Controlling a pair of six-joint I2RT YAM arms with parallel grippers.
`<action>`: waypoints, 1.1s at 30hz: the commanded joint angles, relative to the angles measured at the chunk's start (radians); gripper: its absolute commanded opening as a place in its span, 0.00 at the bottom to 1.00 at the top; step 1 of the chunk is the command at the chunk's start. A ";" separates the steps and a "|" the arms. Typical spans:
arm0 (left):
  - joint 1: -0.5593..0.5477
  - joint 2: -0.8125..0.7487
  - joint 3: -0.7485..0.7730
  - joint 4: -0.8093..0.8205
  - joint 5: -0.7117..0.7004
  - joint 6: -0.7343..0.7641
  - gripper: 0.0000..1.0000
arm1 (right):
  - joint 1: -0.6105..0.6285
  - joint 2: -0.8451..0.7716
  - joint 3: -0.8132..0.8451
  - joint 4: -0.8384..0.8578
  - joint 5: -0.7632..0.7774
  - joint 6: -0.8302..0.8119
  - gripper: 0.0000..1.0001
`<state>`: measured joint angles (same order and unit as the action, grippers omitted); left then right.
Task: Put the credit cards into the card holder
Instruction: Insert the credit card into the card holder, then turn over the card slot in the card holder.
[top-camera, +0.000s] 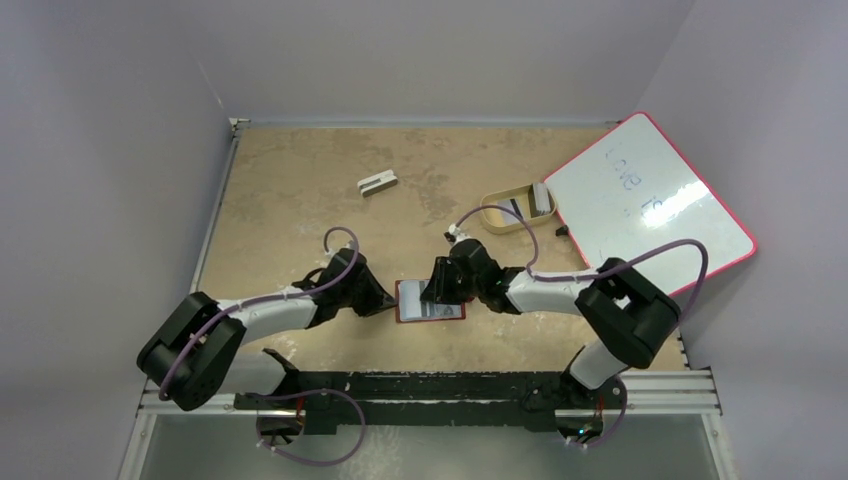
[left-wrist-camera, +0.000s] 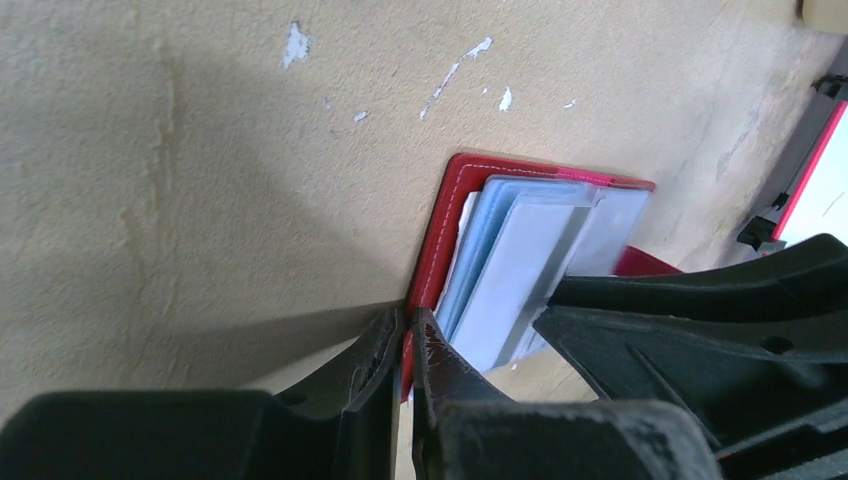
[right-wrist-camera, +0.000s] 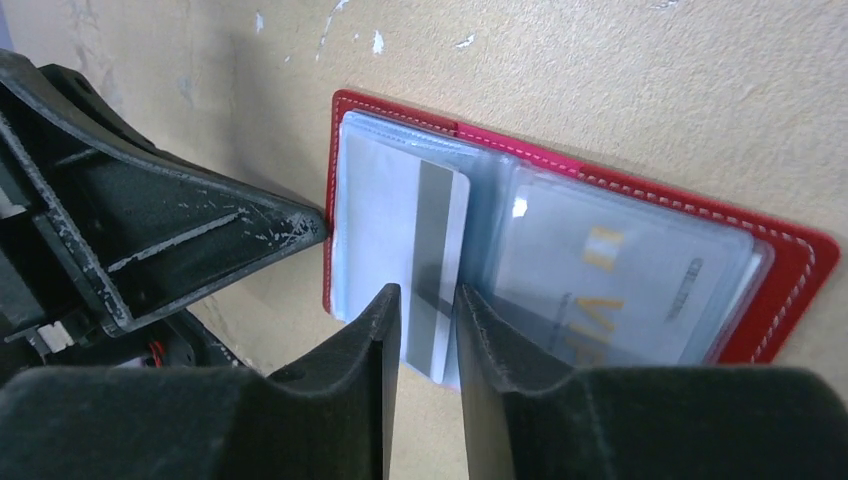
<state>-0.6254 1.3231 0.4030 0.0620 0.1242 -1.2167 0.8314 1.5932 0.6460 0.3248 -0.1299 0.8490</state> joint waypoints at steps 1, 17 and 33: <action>-0.008 -0.063 -0.002 -0.050 -0.046 0.003 0.10 | 0.004 -0.102 0.018 -0.075 0.037 -0.015 0.32; -0.008 -0.037 0.025 -0.022 -0.032 0.074 0.36 | -0.002 -0.204 0.084 -0.370 0.296 -0.135 0.34; -0.008 0.029 -0.059 0.433 0.165 -0.073 0.38 | -0.035 -0.131 -0.021 -0.268 0.354 -0.134 0.31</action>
<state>-0.6296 1.3449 0.3584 0.2642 0.2138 -1.2236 0.8120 1.4513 0.6476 0.0277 0.2008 0.7212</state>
